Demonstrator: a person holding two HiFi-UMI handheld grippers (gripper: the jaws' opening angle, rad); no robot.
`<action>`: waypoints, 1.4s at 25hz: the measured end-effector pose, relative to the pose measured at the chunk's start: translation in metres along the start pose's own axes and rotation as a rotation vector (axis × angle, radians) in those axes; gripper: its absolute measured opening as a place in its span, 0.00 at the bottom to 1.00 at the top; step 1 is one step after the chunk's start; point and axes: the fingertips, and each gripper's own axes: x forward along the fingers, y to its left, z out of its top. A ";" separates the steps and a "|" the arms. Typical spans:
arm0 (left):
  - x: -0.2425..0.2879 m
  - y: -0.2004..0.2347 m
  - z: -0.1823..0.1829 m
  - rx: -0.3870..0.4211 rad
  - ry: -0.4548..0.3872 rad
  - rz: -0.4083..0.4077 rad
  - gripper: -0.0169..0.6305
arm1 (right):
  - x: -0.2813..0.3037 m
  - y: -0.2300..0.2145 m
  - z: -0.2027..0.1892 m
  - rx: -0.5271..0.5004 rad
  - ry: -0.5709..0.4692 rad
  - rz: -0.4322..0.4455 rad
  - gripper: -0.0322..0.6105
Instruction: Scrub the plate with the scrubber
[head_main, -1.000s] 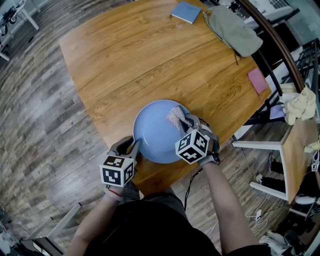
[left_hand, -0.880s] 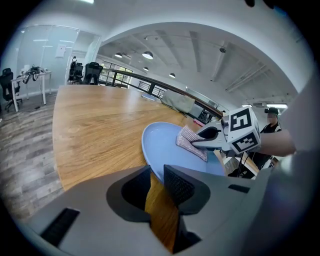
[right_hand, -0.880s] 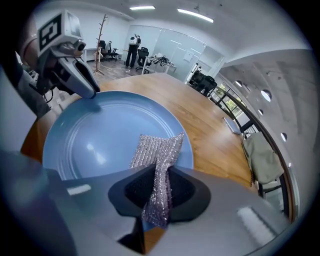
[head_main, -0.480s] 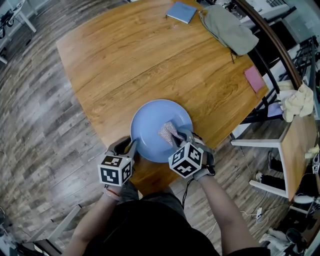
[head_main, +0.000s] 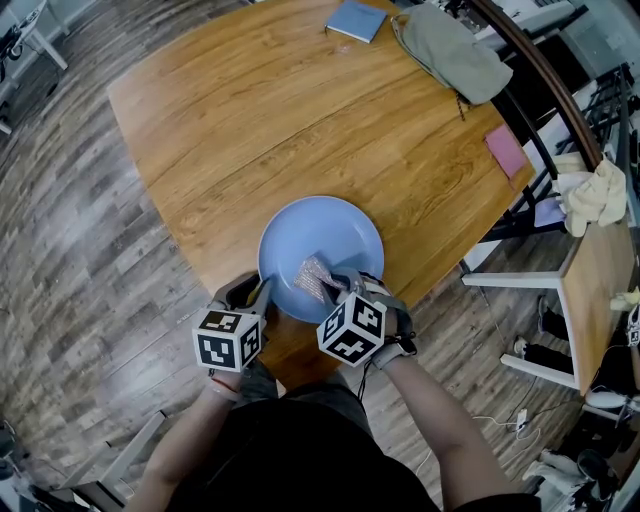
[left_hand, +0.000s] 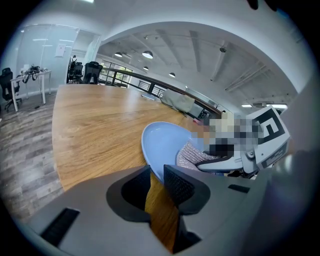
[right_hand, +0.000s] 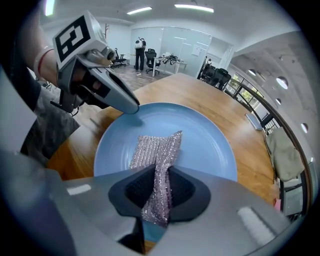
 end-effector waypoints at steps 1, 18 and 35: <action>0.000 0.000 0.000 -0.001 0.000 -0.001 0.14 | 0.001 0.002 0.002 -0.002 -0.001 0.010 0.14; 0.002 -0.003 0.000 0.014 0.018 -0.036 0.14 | 0.019 0.013 0.039 -0.240 -0.007 0.022 0.15; 0.001 -0.003 -0.001 0.005 0.018 -0.065 0.14 | 0.044 -0.042 0.080 -0.663 -0.046 -0.213 0.14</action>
